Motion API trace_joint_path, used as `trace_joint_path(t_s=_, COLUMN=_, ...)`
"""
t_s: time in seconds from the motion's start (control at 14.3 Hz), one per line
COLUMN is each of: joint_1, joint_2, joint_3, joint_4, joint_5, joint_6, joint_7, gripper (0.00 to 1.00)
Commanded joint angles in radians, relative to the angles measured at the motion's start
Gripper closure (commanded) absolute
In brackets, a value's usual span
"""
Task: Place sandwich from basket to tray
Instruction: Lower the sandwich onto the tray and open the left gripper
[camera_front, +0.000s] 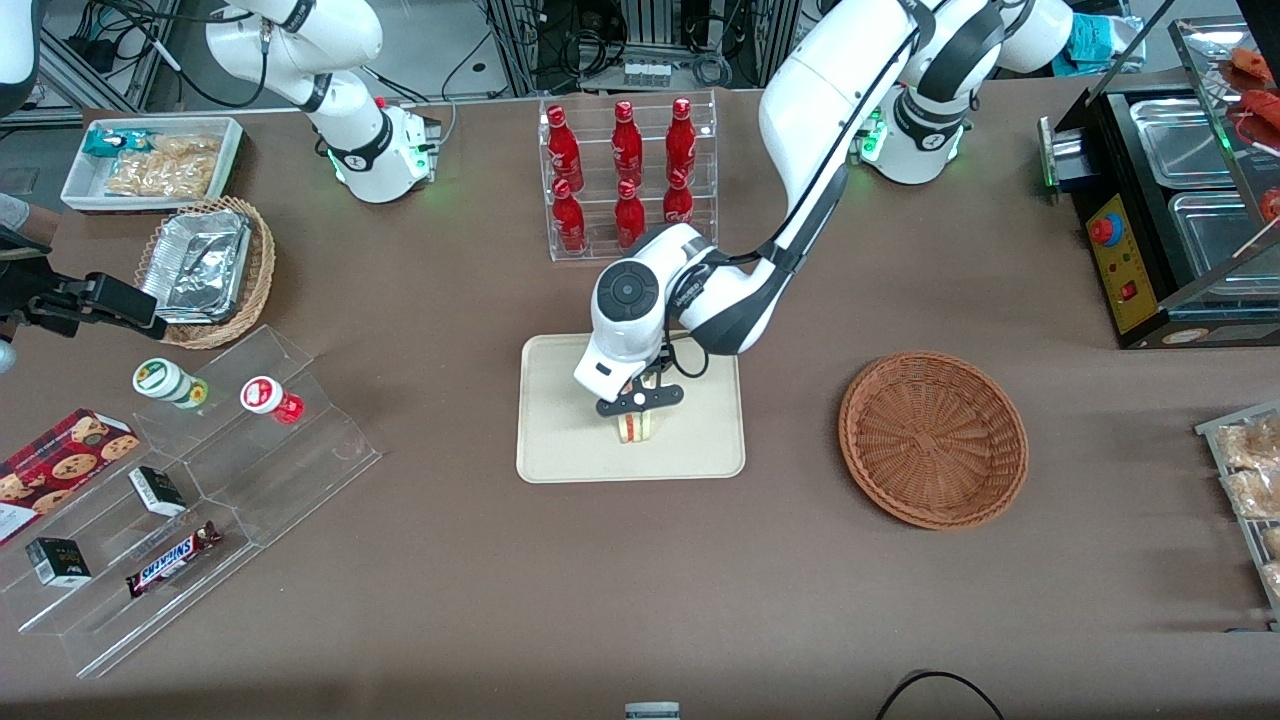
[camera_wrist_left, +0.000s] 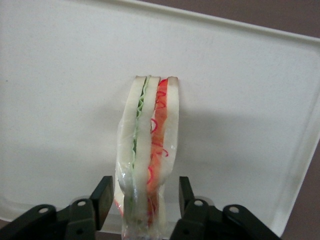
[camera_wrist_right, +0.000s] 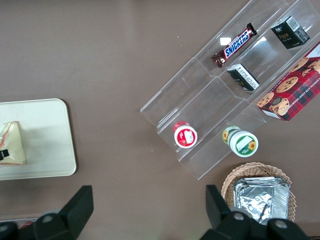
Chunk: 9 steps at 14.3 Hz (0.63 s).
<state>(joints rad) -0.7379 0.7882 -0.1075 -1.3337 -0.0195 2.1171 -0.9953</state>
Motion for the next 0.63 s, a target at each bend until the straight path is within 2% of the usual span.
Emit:
trace_joint_path(t_s=0.0, joint_1=-0.006, joint_2=-0.067, joint_3=0.031, joint_4=-0.001, joint_5=0.015, joint_6=-0.080, joint_7=-0.009, gripper=0.00)
trace_joint_path(t_s=0.28, joint_1=0.001, joint_2=-0.193, joint_3=0.084, joint_4=-0.015, joint_5=0.053, joint_6=-0.291, joint_7=0.017, gripper=0.00)
trace_joint_path(t_s=0.56, joint_1=0.087, joint_2=-0.291, joint_3=0.086, joint_4=-0.157, joint_5=0.055, joint_6=-0.309, joint_7=0.055, gripper=0.00)
